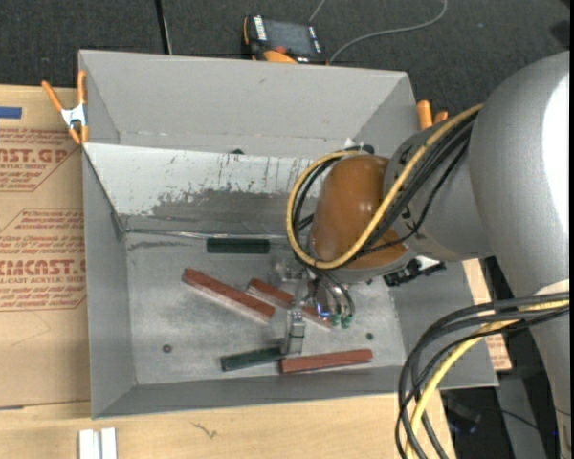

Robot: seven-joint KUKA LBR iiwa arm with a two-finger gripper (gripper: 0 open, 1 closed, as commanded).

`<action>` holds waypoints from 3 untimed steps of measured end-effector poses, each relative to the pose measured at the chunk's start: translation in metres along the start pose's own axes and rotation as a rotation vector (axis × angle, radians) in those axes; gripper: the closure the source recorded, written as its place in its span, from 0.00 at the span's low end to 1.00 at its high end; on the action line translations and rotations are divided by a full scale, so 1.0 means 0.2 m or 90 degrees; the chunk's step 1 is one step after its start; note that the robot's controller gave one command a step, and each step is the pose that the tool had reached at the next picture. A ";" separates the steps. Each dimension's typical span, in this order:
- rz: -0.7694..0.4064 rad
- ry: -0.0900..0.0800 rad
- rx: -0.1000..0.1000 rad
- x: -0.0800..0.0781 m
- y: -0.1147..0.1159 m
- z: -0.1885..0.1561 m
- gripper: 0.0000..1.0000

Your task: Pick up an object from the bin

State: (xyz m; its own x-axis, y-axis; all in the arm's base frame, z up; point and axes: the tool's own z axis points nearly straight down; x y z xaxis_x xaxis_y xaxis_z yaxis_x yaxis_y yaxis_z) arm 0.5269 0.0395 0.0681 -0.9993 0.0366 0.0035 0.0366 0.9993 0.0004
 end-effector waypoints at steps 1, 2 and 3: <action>0.001 -0.003 0.000 -0.01 0.00 -0.01 1.00; -0.018 -0.008 -0.001 0.06 0.05 -0.82 1.00; -0.035 -0.001 0.001 -0.19 -0.06 -0.38 1.00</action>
Offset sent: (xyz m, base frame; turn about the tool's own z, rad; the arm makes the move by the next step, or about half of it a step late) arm 0.0000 0.0000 0.0000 0.0000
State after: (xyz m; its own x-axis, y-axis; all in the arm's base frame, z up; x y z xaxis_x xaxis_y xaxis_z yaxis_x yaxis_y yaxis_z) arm 0.5646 0.0261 0.1439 -0.9998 -0.0187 0.0022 -0.0187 0.9998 -0.0011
